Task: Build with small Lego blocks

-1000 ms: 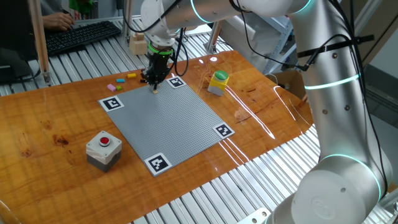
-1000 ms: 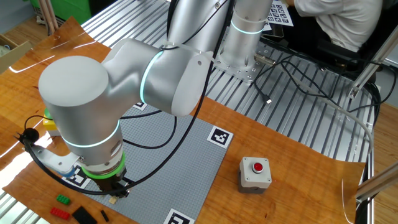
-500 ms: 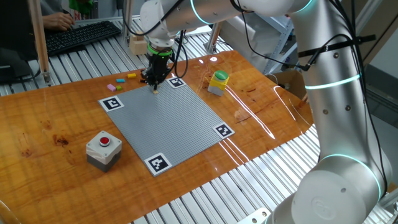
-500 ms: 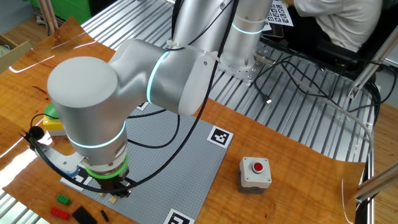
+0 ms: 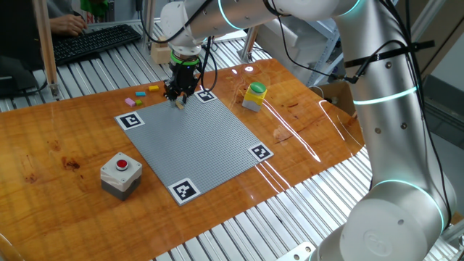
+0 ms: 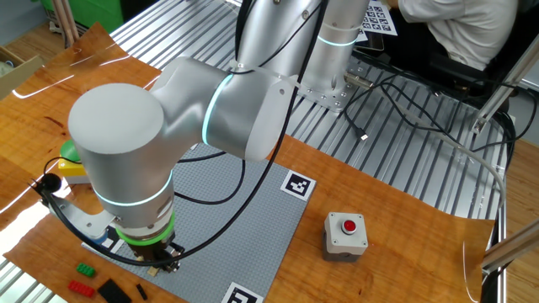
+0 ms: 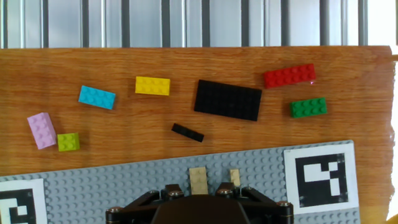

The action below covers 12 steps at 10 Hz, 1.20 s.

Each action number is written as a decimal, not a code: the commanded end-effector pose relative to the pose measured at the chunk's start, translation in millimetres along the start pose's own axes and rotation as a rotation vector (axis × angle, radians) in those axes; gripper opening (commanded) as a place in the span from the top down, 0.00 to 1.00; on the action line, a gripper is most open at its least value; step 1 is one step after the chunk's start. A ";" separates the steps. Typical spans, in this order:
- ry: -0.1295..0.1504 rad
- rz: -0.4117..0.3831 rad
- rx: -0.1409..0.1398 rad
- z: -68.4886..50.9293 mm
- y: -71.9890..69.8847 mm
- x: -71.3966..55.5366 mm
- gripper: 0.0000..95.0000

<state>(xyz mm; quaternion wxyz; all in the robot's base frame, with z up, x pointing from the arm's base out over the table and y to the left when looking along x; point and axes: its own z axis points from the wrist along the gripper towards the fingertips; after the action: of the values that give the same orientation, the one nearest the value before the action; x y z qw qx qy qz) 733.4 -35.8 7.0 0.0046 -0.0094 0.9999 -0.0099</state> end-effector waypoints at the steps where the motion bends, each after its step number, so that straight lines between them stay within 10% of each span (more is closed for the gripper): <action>1: 0.001 -0.003 0.000 -0.7 0.1 0.8 0.60; 4: 0.010 -0.008 0.001 -4.7 1.4 1.6 0.60; 6: 0.015 -0.005 -0.007 -6.4 3.4 2.7 1.00; 12: 0.021 0.002 -0.002 -9.5 3.9 3.4 1.00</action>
<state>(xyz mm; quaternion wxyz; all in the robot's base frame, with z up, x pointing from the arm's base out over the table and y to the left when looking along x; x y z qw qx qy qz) 730.6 -31.6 15.9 -0.0057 -0.0082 0.9999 -0.0090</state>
